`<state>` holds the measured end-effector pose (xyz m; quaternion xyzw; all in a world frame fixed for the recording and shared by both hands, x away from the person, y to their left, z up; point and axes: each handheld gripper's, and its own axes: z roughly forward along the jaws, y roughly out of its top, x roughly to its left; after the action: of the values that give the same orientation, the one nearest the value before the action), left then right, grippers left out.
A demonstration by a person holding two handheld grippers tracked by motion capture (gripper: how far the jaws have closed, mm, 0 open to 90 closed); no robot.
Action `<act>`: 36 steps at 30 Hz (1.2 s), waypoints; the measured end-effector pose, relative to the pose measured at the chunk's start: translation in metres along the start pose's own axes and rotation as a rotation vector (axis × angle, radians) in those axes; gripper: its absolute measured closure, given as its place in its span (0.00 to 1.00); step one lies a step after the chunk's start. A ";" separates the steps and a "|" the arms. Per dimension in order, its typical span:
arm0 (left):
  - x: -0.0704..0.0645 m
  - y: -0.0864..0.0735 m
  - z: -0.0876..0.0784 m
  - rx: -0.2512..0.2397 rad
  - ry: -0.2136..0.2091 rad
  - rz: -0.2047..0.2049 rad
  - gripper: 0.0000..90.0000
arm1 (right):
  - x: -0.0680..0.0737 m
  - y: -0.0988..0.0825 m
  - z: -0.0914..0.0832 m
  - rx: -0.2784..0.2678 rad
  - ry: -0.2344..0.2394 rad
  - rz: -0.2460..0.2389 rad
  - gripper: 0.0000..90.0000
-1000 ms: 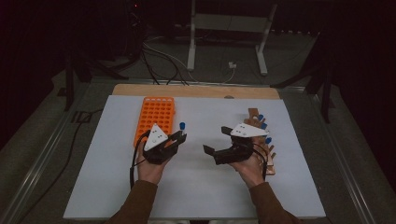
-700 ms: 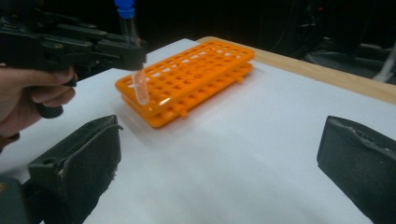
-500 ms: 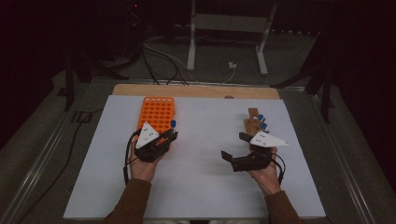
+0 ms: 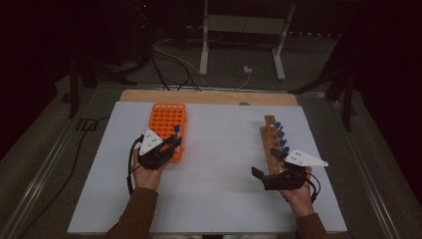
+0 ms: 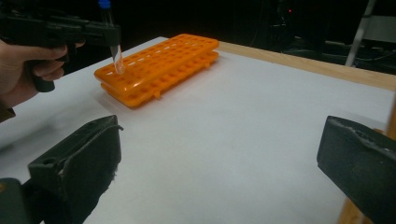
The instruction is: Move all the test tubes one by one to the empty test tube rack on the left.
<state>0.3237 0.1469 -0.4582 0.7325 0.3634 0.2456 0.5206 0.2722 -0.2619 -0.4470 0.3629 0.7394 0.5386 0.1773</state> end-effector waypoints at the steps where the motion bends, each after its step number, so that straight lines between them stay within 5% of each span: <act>1: 0.001 -0.001 0.001 -0.001 0.005 0.001 0.87 | -0.001 -0.001 -0.002 -0.001 -0.004 0.001 0.00; 9: 0.007 -0.018 0.009 0.037 0.052 -0.006 0.87 | -0.008 -0.002 -0.013 -0.022 -0.023 0.012 0.00; 36: 0.004 -0.042 0.017 0.172 0.058 0.025 0.87 | -0.014 -0.003 -0.024 -0.046 -0.044 0.027 0.00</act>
<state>0.3274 0.1486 -0.5032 0.7717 0.3889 0.2409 0.4418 0.2647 -0.2888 -0.4432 0.3804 0.7179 0.5495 0.1946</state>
